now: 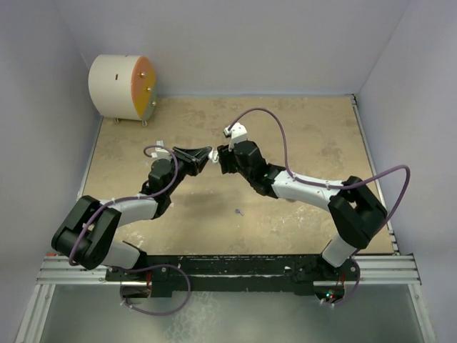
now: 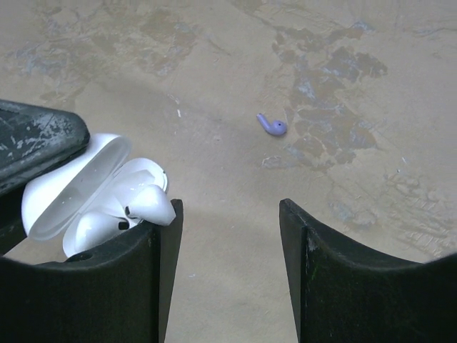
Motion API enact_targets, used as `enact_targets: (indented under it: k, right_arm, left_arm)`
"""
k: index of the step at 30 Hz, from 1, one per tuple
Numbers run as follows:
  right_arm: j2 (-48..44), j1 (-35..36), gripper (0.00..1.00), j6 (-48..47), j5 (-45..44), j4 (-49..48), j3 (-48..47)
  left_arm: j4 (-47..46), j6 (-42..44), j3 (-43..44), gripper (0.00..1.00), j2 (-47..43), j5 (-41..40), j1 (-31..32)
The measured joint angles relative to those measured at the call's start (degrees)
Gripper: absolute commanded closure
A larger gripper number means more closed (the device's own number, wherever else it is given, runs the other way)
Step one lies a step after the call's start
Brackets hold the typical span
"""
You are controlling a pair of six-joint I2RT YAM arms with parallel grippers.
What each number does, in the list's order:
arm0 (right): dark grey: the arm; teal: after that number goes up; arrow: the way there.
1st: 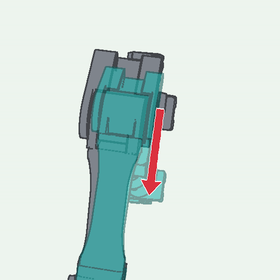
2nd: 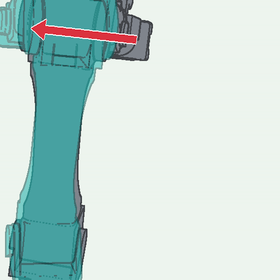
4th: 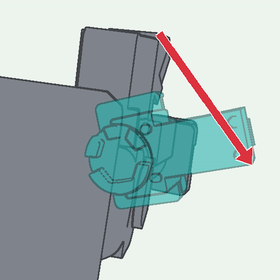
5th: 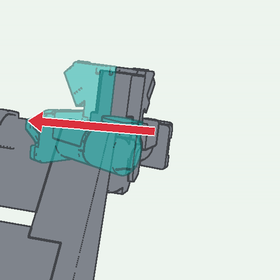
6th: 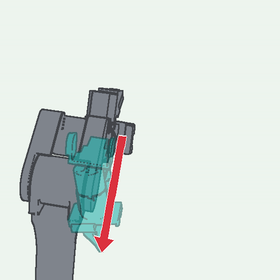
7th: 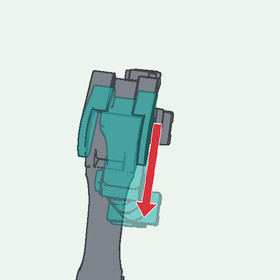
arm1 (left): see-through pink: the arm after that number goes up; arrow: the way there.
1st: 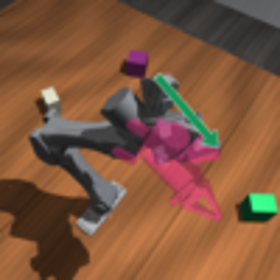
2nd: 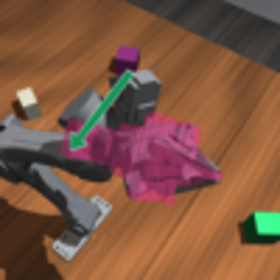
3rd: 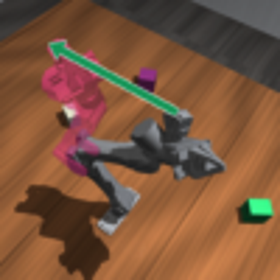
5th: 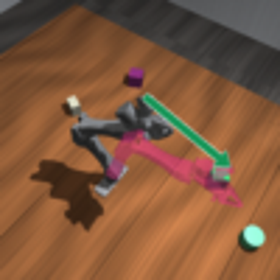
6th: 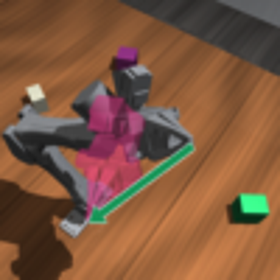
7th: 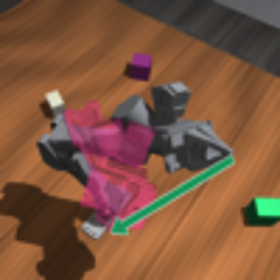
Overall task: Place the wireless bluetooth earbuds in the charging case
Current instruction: Place the earbud in the charging case.
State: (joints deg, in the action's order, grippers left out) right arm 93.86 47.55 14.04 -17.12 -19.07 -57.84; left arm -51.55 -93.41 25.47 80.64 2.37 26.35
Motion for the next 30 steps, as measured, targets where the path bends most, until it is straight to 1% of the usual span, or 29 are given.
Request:
enact_targets:
  k: [12,17,19,22,25,30]
  right_arm:
    - [0.79,-1.99,0.38,-0.20,0.07,-0.09,-2.93]
    - [1.77,-2.45,0.31,-0.04,0.04,0.07,-3.41]
    - [1.79,-2.64,0.26,0.44,0.07,0.07,-3.28]
    - [1.18,-2.73,0.23,1.31,-0.11,-1.27,-1.25]
    - [-0.31,-2.71,0.21,2.12,0.00,-2.82,3.02]
    - [-2.84,-2.71,0.20,2.10,-0.09,-7.74,9.44]
  left_arm:
    - [0.26,0.00,-0.66,1.00,-0.42,0.33,0.81]
    - [0.28,0.00,-0.66,1.00,-0.42,0.13,0.81]
    - [0.35,-0.02,-0.61,1.00,-0.42,-0.42,0.83]
    - [0.35,-0.11,-0.37,1.00,-0.20,-1.73,0.83]
    - [0.15,-0.79,0.68,1.00,1.14,-3.78,0.85]
    - [-1.81,-4.09,1.57,1.00,4.37,-7.58,1.16]
